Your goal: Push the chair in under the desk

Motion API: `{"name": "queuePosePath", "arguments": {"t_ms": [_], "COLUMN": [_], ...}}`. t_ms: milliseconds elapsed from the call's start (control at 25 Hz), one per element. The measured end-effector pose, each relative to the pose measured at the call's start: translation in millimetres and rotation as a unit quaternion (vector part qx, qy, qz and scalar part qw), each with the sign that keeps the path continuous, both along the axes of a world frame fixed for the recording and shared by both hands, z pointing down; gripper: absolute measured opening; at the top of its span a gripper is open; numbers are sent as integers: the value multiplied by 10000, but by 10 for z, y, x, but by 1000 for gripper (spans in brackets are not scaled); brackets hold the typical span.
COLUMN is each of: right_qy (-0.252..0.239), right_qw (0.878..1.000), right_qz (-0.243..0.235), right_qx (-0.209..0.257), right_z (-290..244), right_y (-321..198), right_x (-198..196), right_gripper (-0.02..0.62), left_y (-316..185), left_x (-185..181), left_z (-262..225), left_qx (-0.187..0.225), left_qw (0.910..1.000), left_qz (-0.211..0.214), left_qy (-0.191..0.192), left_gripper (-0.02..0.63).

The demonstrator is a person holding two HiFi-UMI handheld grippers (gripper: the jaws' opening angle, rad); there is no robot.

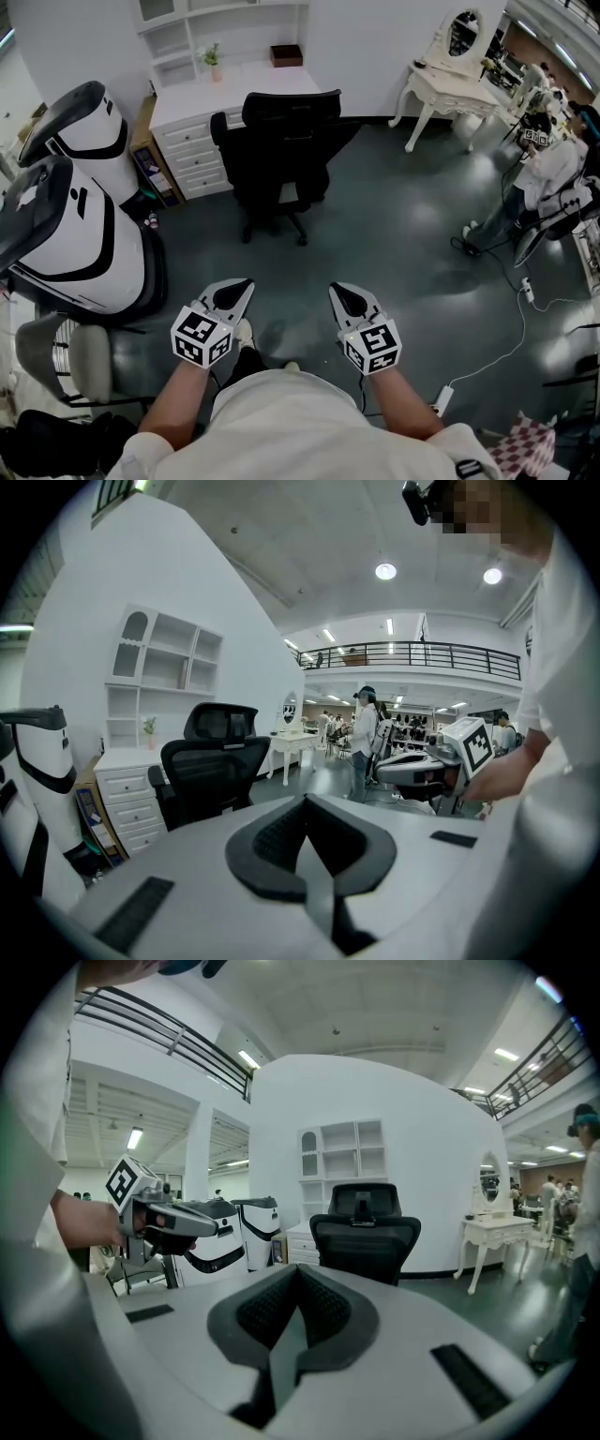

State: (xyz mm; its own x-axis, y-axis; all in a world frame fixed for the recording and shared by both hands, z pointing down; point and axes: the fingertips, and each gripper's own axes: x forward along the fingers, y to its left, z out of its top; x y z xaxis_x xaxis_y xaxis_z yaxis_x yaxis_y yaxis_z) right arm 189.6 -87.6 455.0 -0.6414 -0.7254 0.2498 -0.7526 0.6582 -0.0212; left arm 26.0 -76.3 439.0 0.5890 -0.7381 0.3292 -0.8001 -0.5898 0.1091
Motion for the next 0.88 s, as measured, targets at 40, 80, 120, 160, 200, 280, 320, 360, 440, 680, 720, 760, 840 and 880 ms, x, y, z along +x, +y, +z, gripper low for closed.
{"name": "queuePosePath", "arguments": {"t_ms": [40, 80, 120, 160, 200, 280, 320, 360, 440, 680, 720, 760, 840, 880], "right_qy": [-10, -20, -25, -26, -22, -9, -5, -4, -3, 2, 1, 2, 2, 0], "right_qw": [10000, 10000, 10000, 10000, 10000, 10000, 10000, 10000, 10000, 9999, 9999, 9999, 9998, 9998], "right_qz": [-8, -18, -27, -34, -38, -51, -59, -68, -85, -147, -157, -163, -174, -178], "right_qx": [-6, -11, -12, -11, -8, -1, 6, 15, 26, 31, 27, 25, 20, 11], "right_z": [5, 12, 19, 22, 21, 15, 10, 6, 1, -11, -11, -9, -4, -1], "right_y": [28, 54, 76, 93, 106, 130, 141, 151, 173, 205, 204, 203, 200, 202], "right_x": [3, 9, 15, 22, 28, 37, 40, 41, 37, 3, 3, 3, 1, 1], "right_gripper": [4, 3, 4, 3, 5, 3, 3, 3, 3, 3, 3, 3, 3, 3], "left_y": [29, 57, 79, 95, 107, 125, 133, 140, 153, 155, 154, 154, 155, 158], "left_x": [19, 39, 55, 66, 74, 90, 97, 100, 99, 92, 101, 112, 127, 132], "left_z": [9, 19, 26, 29, 29, 25, 26, 29, 35, 41, 41, 43, 57, 66], "left_qx": [-7, -10, -8, -1, 7, 19, 23, 26, 25, 18, 18, 19, 11, -1], "left_qw": [10000, 10000, 10000, 10000, 10000, 10000, 9999, 9999, 10000, 10000, 10000, 10000, 10000, 10000], "left_qz": [27, 52, 66, 71, 71, 70, 69, 67, 58, 25, 31, 42, 61, 70], "left_qy": [-2, 6, 19, 33, 47, 69, 73, 72, 69, 65, 62, 55, 40, 42], "left_gripper": [-3, -5, -3, -3, -3, -3, -3, -3, -3, -3, -3, -5, -3, -5]}}
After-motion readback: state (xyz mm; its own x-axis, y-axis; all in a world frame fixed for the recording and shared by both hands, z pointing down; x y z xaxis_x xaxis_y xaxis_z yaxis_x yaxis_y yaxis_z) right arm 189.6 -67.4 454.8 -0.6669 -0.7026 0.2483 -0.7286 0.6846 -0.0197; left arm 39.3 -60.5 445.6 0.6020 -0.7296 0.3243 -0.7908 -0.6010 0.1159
